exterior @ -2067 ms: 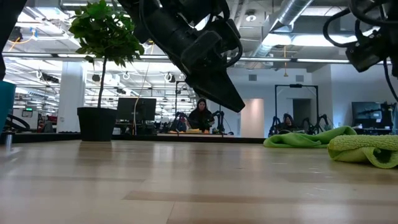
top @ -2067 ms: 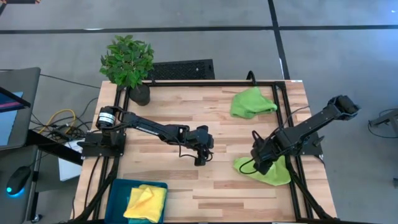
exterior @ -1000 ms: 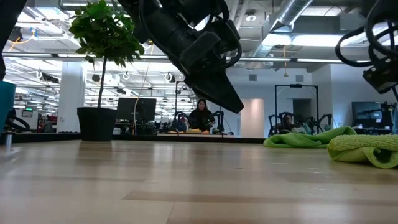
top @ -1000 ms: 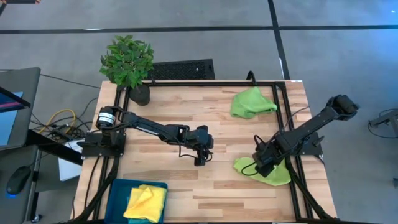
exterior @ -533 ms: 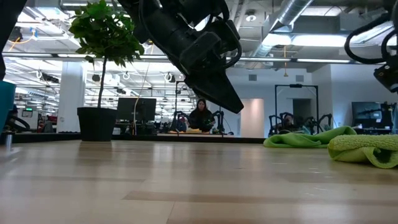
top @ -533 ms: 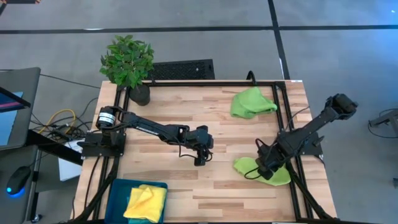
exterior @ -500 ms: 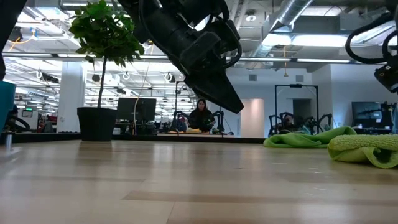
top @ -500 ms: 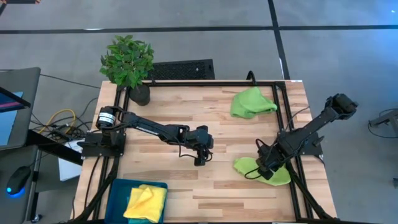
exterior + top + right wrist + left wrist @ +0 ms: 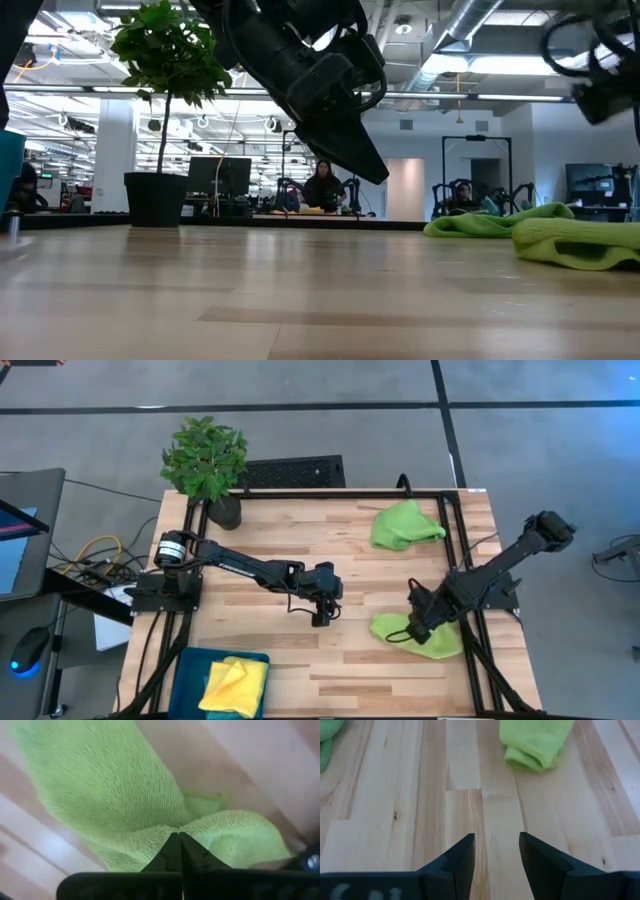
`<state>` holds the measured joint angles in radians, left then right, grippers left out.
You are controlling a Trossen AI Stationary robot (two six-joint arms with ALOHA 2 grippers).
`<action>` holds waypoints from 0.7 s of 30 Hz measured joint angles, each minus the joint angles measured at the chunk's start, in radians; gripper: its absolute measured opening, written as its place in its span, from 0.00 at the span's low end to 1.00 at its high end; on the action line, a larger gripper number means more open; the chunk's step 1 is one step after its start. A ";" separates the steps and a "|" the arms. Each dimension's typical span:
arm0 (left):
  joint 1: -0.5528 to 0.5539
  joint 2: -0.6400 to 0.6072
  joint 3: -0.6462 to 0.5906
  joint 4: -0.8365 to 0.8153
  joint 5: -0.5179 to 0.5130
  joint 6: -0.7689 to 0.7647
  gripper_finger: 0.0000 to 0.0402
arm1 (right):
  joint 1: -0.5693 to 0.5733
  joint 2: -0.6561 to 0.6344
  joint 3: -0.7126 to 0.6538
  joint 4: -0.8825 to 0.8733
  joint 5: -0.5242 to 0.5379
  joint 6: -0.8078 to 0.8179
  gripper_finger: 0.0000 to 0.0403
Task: Fold microfiber towels
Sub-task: Fold the light green microfiber towel
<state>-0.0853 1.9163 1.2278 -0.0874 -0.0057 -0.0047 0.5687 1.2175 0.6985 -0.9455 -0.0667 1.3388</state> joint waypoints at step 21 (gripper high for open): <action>0.062 0.000 0.000 0.204 0.125 -0.339 0.37 | -0.192 0.000 0.267 -0.162 0.440 -0.538 0.00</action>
<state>-0.0237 1.9163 1.2274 0.1168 0.1192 -0.3437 0.3767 1.2175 0.9651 -1.1077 0.3728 0.8013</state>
